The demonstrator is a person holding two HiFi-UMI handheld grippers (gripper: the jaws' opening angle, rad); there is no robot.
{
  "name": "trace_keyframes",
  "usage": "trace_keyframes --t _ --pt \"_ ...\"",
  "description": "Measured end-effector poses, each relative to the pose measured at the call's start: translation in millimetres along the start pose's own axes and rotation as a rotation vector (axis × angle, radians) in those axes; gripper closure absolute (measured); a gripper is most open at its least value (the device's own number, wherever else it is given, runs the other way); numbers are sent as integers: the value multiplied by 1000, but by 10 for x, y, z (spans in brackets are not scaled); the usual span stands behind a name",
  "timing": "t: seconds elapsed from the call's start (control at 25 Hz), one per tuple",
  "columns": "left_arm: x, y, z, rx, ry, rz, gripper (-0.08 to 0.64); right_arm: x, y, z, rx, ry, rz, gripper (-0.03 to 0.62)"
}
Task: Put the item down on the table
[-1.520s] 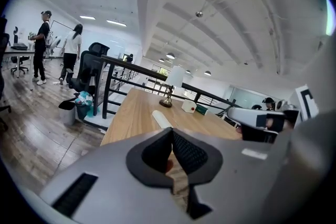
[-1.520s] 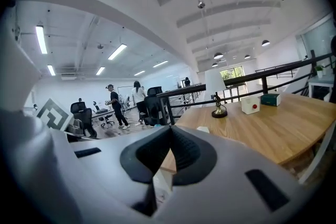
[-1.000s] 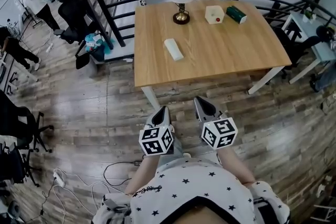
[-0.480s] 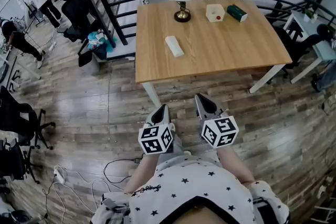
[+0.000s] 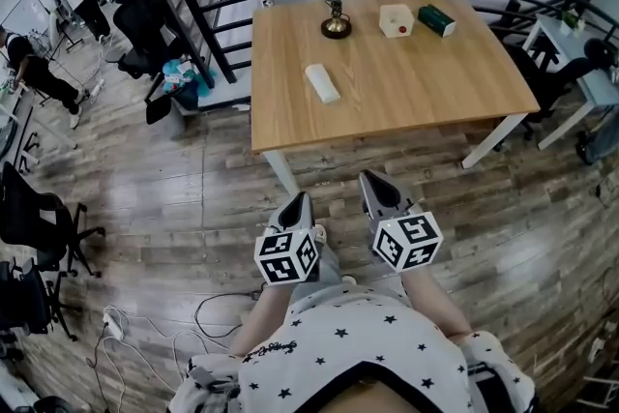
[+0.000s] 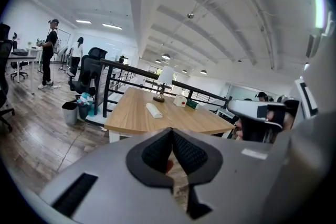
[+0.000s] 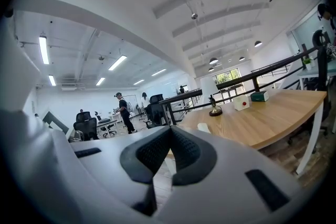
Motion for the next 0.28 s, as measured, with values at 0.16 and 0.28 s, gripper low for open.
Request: trace_keyframes --t 0.16,0.28 --pt "-12 1 -23 -3 1 3 548 -2 10 7 -4 4 7 598" --pt "-17 -6 -51 -4 1 4 548 -36 2 14 -7 -1 9 598"
Point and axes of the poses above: the fingertips, and each gripper's own axes: z forward along the fingers, x to its right, y out of its underside, the point moved 1 cm from there along -z, backward along the fingers, and after that the axes turned 3 degrees about z, right-handed, at the moved point
